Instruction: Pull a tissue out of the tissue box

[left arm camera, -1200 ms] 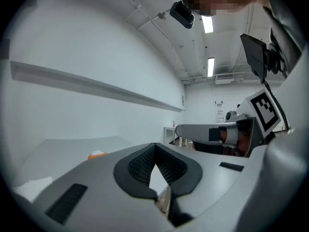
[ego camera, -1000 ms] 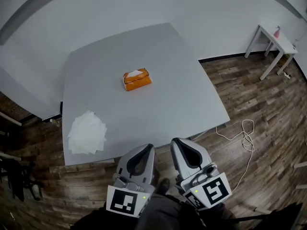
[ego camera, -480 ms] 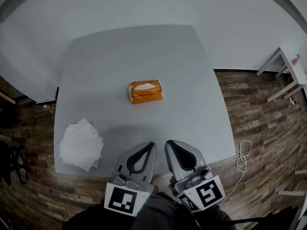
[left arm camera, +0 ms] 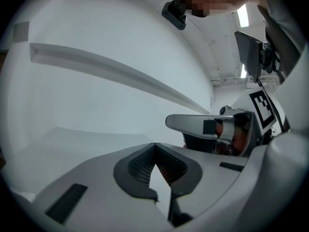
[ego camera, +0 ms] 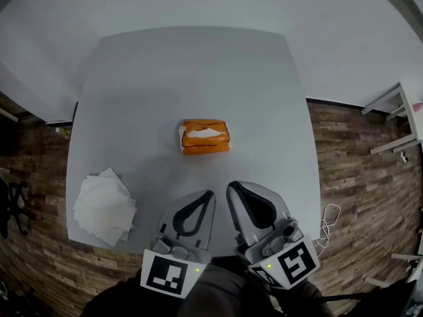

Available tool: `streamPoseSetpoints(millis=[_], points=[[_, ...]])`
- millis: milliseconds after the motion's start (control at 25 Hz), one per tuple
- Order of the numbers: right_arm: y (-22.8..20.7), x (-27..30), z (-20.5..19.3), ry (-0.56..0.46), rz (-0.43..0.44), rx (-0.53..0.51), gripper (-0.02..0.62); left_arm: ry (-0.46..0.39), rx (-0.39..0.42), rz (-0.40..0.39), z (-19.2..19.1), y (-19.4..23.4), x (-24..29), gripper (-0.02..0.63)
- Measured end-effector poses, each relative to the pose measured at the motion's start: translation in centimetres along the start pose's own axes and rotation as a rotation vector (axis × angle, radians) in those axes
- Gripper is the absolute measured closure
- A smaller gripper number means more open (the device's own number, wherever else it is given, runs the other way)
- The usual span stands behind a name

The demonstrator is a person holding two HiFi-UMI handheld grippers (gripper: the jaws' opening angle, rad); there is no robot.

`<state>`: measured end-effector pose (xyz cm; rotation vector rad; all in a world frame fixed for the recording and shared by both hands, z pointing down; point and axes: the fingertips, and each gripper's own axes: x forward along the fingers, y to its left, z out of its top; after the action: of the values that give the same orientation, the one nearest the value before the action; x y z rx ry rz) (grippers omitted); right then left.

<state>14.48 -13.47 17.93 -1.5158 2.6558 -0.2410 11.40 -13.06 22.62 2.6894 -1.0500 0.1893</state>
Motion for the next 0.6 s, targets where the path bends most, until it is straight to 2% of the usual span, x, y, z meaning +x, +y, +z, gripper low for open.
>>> streamPoseSetpoints(millis=[120,240,600], points=[[-1.5,1.3,-2.7,0.055,0.061,0.03,0.597,0.017,0.012,0.038,-0.9,1.0,2.4,0.606],[-3.4,2.9,-5.7,0.111,0.116,0.095,0.595,0.059,-0.049,0.087,-3.2,2.2,4.9,0.606],[-7.3,5.6,-12.9,0.239,0.149,0.204,0.597,0.18,-0.179,0.167,-9.0,5.0,8.9,0.606]])
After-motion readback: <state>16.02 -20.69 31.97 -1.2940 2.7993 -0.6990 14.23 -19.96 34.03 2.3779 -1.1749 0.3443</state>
